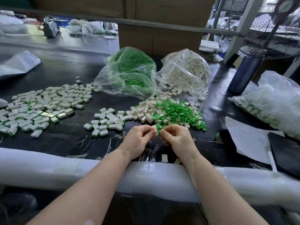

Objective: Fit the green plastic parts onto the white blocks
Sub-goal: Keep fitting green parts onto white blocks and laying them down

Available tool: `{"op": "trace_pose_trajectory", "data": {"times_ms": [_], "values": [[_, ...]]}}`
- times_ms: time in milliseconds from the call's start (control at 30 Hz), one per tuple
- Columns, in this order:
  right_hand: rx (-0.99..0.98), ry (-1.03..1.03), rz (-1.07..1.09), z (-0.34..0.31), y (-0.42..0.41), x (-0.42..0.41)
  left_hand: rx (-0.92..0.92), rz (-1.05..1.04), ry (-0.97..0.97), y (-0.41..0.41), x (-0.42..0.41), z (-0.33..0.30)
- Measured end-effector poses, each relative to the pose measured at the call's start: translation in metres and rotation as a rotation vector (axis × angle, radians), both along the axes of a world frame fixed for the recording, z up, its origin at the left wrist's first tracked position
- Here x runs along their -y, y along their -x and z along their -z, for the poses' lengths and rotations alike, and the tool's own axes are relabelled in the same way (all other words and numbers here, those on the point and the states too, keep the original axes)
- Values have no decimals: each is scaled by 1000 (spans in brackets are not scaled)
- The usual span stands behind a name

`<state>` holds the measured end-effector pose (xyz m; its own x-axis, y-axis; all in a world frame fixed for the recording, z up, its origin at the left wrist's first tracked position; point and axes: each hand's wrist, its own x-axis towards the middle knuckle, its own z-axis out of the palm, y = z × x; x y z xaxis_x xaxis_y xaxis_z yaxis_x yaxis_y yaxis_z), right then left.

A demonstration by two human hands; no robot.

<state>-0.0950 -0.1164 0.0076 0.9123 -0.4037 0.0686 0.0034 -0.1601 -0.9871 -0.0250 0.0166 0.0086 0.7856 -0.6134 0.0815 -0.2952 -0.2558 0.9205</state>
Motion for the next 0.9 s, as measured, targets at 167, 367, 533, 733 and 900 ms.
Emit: {"op": "trace_pose_trajectory", "data": {"times_ms": [167,367,533,733,900], "values": [[-50,102,-3,1,-2,0,22,-8,-57,0,-1,2],[-87,192,-46,1,-1,-1,107,23,-131,1,0,2],[-31,91,2,1,-2,-1,121,10,-115,3,0,1],[53,-49,-4,1,-1,-1,96,1,-63,6,3,-2],[61,-3,-31,0,-1,-1,41,-30,-40,7,3,-3]]}}
